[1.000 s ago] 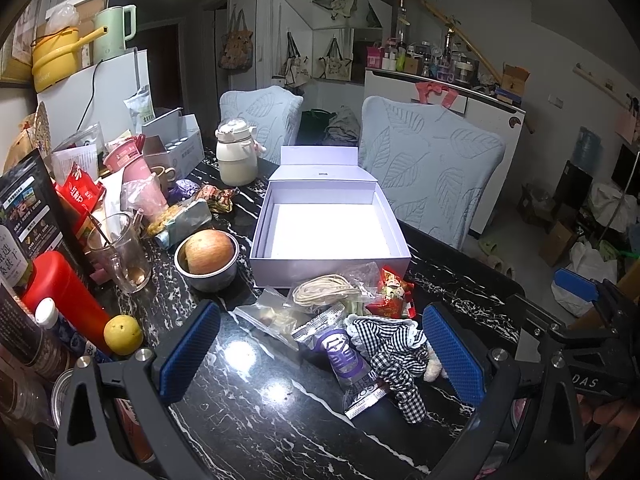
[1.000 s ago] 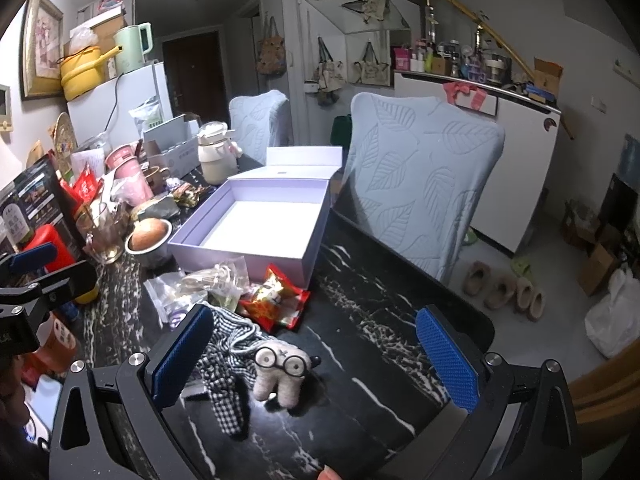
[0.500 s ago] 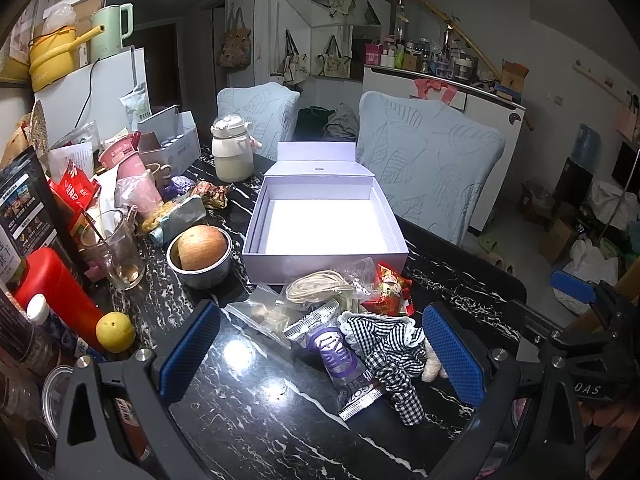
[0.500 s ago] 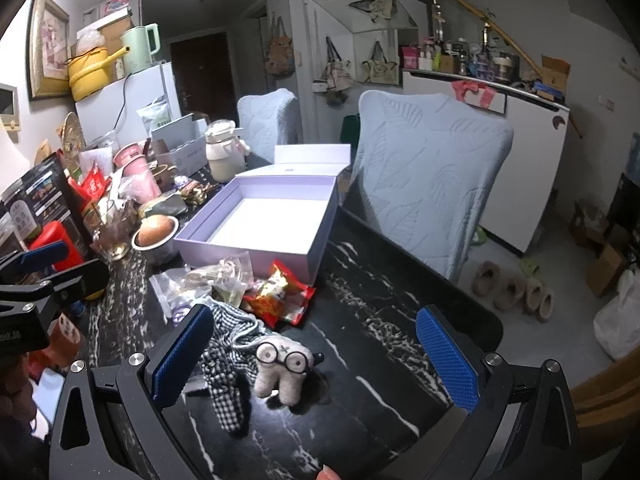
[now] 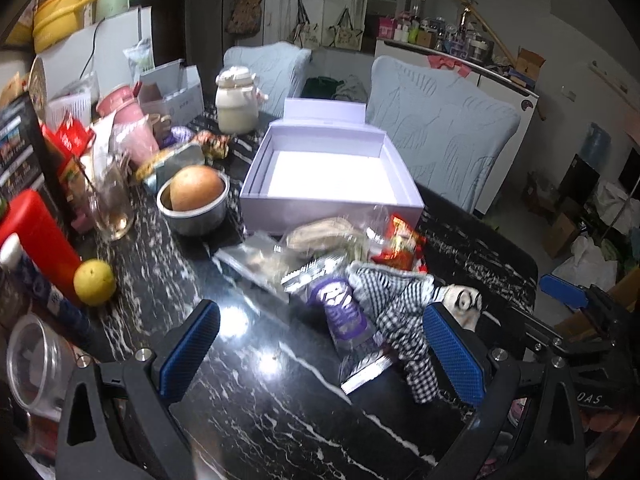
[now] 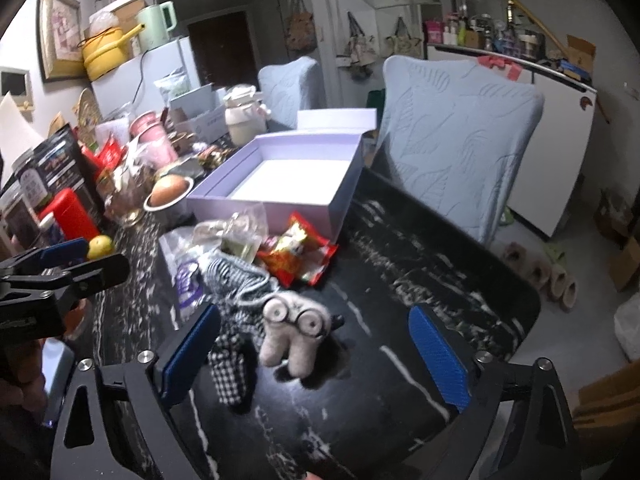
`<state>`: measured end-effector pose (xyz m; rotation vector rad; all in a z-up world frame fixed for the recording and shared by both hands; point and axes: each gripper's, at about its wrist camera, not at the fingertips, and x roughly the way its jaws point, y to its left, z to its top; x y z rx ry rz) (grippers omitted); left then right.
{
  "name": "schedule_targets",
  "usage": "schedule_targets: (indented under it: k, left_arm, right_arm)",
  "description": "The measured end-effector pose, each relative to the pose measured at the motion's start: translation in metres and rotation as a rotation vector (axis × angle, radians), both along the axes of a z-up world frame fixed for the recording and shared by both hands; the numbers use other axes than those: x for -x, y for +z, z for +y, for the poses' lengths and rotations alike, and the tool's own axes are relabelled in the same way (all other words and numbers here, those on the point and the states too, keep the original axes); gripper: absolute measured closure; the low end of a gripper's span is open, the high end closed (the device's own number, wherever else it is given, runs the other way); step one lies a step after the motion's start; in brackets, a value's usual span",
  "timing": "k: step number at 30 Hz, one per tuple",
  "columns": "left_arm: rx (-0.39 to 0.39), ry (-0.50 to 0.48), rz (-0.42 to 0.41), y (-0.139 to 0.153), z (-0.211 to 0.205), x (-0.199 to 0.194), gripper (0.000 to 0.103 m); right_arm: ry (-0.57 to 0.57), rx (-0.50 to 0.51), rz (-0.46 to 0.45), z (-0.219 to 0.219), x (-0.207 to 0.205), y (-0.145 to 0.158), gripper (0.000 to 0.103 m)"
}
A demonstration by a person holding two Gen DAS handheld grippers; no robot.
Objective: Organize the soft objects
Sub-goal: 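Grasp the gingham scrunchie with the right gripper while the left gripper grasps the purple snack bag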
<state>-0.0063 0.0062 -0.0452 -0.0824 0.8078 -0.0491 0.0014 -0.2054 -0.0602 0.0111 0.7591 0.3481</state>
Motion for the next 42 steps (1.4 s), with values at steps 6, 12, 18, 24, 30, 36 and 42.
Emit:
schedule_targets:
  k: [6, 12, 18, 24, 30, 36, 42]
  left_arm:
    - [0.011, 0.038, 0.030, -0.017, 0.012, 0.006, 0.000]
    - [0.007, 0.085, 0.066, -0.030, 0.023, 0.009, 0.000]
    - [0.009, 0.109, 0.091, -0.039, 0.028, 0.009, 0.000]
    - [0.023, 0.127, 0.089, -0.038, 0.029, 0.002, 0.000]
    - [0.035, 0.104, 0.093, -0.039, 0.021, -0.007, 0.000]
    - [0.081, 0.076, 0.114, -0.045, 0.008, -0.022, 0.001]
    - [0.085, 0.050, 0.121, -0.054, -0.008, -0.041, 0.007]
  right_arm:
    - [0.096, -0.014, 0.047, 0.018, 0.008, -0.017, 0.022]
    - [0.219, -0.005, 0.073, 0.044, 0.014, -0.029, 0.038]
    - [0.280, 0.038, 0.103, 0.065, 0.009, -0.047, 0.053]
    - [0.280, 0.068, 0.164, 0.075, -0.004, -0.069, 0.072]
    - [0.294, 0.037, 0.144, 0.068, -0.003, -0.067, 0.084]
    - [0.287, -0.026, 0.083, 0.045, 0.004, -0.038, 0.084]
    - [0.231, -0.064, 0.070, 0.019, -0.004, -0.023, 0.084]
